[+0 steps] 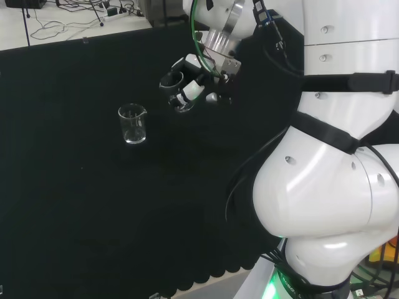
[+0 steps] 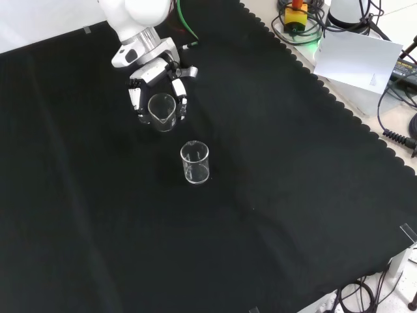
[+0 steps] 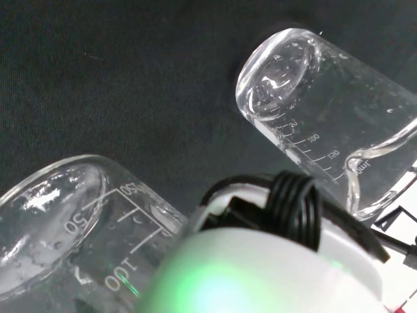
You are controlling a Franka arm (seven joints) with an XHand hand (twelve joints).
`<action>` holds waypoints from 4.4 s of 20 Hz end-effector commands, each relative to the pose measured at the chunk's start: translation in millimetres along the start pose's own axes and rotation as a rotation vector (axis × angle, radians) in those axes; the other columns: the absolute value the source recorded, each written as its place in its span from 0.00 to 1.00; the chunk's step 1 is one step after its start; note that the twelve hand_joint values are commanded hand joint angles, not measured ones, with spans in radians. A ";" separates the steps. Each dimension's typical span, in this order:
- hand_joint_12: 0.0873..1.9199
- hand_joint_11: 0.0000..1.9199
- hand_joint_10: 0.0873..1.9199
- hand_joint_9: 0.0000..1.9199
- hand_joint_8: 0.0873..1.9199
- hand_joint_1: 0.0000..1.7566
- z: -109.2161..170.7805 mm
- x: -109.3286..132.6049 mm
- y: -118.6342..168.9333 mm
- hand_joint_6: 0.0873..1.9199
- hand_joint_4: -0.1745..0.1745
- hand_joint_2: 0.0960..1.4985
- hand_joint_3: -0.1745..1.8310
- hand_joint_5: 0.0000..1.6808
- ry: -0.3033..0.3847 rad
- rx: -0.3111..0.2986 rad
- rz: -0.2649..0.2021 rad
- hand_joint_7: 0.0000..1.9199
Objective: Place the beaker back on the table.
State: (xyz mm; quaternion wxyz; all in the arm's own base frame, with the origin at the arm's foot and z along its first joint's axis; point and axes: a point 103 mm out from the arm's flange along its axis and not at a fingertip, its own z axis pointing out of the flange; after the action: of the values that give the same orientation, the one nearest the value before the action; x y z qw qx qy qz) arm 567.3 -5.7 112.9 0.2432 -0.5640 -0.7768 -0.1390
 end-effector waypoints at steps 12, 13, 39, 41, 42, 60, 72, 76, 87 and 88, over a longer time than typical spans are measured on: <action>0.34 0.64 0.31 0.79 0.31 0.75 41.9 -9.2 12.4 0.35 0.00 0.33 0.49 0.74 0.082 0.020 0.002 0.71; 0.34 0.64 0.30 0.79 0.28 0.76 43.6 -8.6 12.4 0.35 0.00 0.30 0.52 0.74 0.088 0.017 0.001 0.74; 0.41 0.61 0.09 0.77 0.26 0.76 59.3 -16.4 10.2 0.39 0.44 0.34 0.47 0.73 0.104 -0.026 0.022 0.71; 0.43 0.58 0.10 0.74 0.25 0.74 57.8 -17.1 9.0 0.39 0.61 0.40 0.41 0.72 0.096 -0.026 0.024 0.70; 0.45 0.57 0.10 0.72 0.26 0.73 56.9 -17.2 8.5 0.38 0.63 0.43 0.38 0.71 0.090 -0.026 0.025 0.69; 0.67 0.22 0.27 0.41 0.38 0.62 51.3 -16.2 2.2 0.42 0.34 0.27 0.45 0.37 0.065 0.013 0.060 0.36; 0.69 0.16 0.29 0.35 0.38 0.59 44.7 -1.1 3.3 0.38 0.32 0.28 0.43 0.30 0.030 0.038 0.048 0.31; 0.73 0.06 0.33 0.26 0.40 0.56 36.1 5.8 2.2 0.28 0.31 0.28 0.40 0.24 0.019 0.054 0.050 0.22; 0.74 0.00 0.36 0.18 0.39 0.51 -25.7 45.5 -31.7 0.18 0.30 0.29 0.36 0.22 -0.069 0.021 0.055 0.15; 0.74 0.00 0.36 0.18 0.39 0.51 -32.0 48.4 -36.8 0.17 0.30 0.29 0.36 0.22 -0.081 0.015 0.059 0.15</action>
State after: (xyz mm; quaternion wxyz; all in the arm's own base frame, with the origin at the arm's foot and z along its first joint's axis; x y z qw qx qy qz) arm 552.5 13.2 128.4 0.2438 -0.5788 -0.7693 -0.1169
